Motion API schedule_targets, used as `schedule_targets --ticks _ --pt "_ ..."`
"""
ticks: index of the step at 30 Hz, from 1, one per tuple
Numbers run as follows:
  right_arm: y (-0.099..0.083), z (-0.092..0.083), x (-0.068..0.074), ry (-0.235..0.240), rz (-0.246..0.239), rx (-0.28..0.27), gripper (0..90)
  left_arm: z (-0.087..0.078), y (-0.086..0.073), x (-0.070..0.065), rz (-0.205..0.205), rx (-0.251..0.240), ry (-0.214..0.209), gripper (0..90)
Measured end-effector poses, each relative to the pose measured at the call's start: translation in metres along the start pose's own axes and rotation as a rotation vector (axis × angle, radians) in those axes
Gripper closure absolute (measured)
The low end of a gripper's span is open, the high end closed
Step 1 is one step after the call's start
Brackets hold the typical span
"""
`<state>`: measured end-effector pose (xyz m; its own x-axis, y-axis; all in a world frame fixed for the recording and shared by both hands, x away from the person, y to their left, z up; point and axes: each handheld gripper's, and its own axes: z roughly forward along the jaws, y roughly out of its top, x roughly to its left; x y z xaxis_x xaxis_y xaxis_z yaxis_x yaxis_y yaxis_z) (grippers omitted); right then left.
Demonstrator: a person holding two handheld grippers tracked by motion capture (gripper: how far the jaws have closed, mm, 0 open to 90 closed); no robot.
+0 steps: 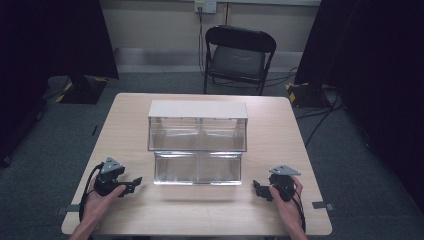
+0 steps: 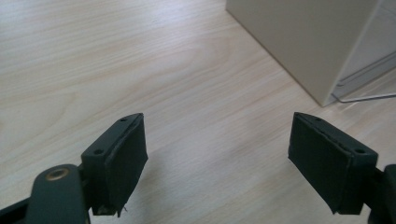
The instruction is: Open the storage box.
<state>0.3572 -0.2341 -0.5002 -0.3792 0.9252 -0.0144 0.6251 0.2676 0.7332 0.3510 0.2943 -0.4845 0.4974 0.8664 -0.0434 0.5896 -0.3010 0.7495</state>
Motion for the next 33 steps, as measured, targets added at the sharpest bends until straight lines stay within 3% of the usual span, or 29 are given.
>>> schedule_targets --ticks 4,7,10,16,22,27,33 --pt "0.000 0.000 0.000 0.000 0.000 0.000 12.2 -0.004 0.004 -0.007 0.032 -0.008 -0.005 19.0" --pt "0.000 0.000 0.000 0.000 0.000 0.000 12.2 -0.008 0.006 -0.011 0.035 -0.029 -0.015 19.1" --pt "0.000 0.000 0.000 0.000 0.000 0.000 12.2 -0.012 0.007 -0.015 0.013 -0.064 -0.037 19.1" --pt "0.000 0.000 0.000 0.000 0.000 0.000 12.2 -0.017 0.010 -0.018 -0.008 -0.085 -0.095 19.1" --pt "0.000 0.000 0.000 0.000 0.000 0.000 12.2 -0.022 0.011 -0.025 0.017 -0.121 -0.110 19.0" --pt "0.000 0.000 0.000 0.000 0.000 0.000 12.2 -0.026 0.014 -0.028 0.012 -0.159 -0.121 19.7" --pt "0.000 0.000 0.000 0.000 0.000 0.000 12.2 -0.026 0.016 -0.037 0.026 -0.167 -0.152 19.1"
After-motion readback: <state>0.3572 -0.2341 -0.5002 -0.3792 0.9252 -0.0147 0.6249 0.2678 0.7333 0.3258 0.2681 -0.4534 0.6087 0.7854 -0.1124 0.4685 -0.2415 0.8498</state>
